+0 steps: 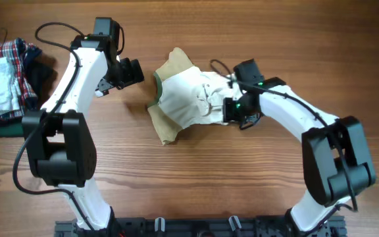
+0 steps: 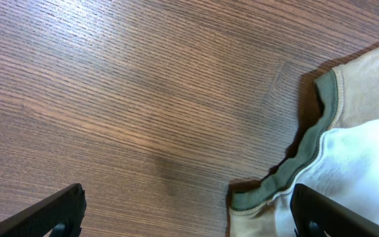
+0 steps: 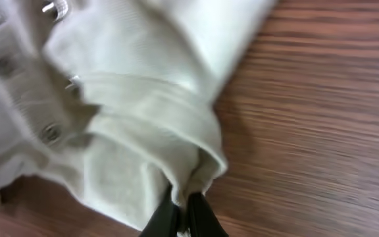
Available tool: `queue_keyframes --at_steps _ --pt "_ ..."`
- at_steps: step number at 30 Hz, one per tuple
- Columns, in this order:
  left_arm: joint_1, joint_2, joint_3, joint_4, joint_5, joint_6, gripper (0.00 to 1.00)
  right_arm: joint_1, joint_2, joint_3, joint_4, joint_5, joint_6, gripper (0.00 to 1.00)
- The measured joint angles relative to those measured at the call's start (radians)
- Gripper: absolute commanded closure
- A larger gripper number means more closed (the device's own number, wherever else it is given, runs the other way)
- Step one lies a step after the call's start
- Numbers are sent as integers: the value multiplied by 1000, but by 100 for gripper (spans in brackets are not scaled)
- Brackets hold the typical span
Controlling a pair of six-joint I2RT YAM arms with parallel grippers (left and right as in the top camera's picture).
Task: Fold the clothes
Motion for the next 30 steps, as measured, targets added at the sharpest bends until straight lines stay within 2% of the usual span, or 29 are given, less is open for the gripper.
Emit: queue_keyframes --at_steps 3,7,9,10,14,17,22,24,27,29,30 --pt "0 0 0 0 0 0 1 48 0 3 1 42 -29 94" --pt "0 0 0 -45 46 3 9 59 0 3 0 79 -40 93" --pt "0 0 0 -76 87 3 6 60 0 3 0 96 -40 92" --pt "-2 0 0 -119 116 3 1 59 0 3 0 102 -40 92" --pt "-35 -3 -42 -183 229 6 0 60 0 3 0 113 -40 92" --pt "-126 -4 -180 -139 324 -2 12 60 0 3 0 113 -40 89" --pt "-241 -4 -278 -72 359 -76 22 60 0 3 2 114 -40 86" --pt "-281 -4 -280 -68 320 -115 31 60 0 3 2 114 -40 86" --pt "-328 -4 -282 -56 259 -169 80 60 0 3 3 114 -40 86" --pt "-349 -4 -289 -52 219 -187 96 60 0 3 3 114 -40 86" --pt "-351 -4 -290 -51 197 -196 96 60 0 3 3 114 -40 86"
